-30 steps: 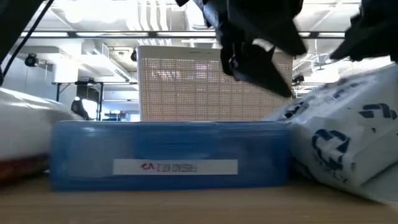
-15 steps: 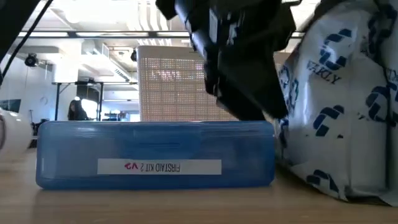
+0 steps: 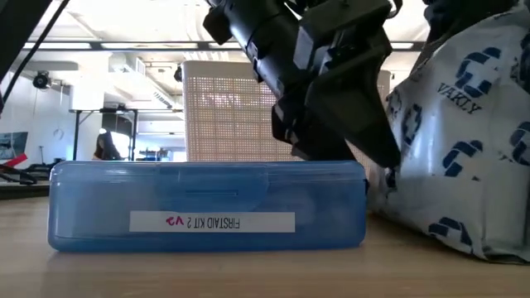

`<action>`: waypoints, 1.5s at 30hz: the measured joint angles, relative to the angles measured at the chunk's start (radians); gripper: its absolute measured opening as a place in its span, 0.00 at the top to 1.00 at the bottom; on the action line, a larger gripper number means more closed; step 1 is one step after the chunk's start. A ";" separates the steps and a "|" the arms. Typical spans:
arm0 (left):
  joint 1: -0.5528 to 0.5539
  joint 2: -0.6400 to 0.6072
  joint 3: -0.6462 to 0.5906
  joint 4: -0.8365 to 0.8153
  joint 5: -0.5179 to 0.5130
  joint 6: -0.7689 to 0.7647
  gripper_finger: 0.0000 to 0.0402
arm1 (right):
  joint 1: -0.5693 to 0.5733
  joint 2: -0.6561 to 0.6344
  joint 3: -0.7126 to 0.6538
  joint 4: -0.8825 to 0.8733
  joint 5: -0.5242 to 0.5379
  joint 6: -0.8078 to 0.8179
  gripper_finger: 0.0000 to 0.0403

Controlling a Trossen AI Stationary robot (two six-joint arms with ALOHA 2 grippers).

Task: Pick & place medical supplies in basket/bin
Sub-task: Put the white mailer bag into the white container

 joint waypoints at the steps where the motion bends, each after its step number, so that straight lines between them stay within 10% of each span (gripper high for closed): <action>1: 0.000 -0.001 0.000 0.010 -0.002 -0.002 0.31 | 0.001 -0.008 0.005 -0.012 -0.002 0.011 0.39; 14: 0.000 -0.025 0.000 0.109 -0.077 -0.004 0.31 | -0.062 -0.019 0.201 -0.552 -0.130 -0.026 0.39; 34: -0.009 -0.029 -0.156 0.287 -0.080 -0.083 0.31 | -0.079 0.178 0.067 -0.215 -0.281 -0.099 0.39; 45: -0.010 -0.129 -0.079 0.043 -0.117 -0.044 0.38 | -0.058 0.206 0.026 -0.069 -0.219 -0.131 0.39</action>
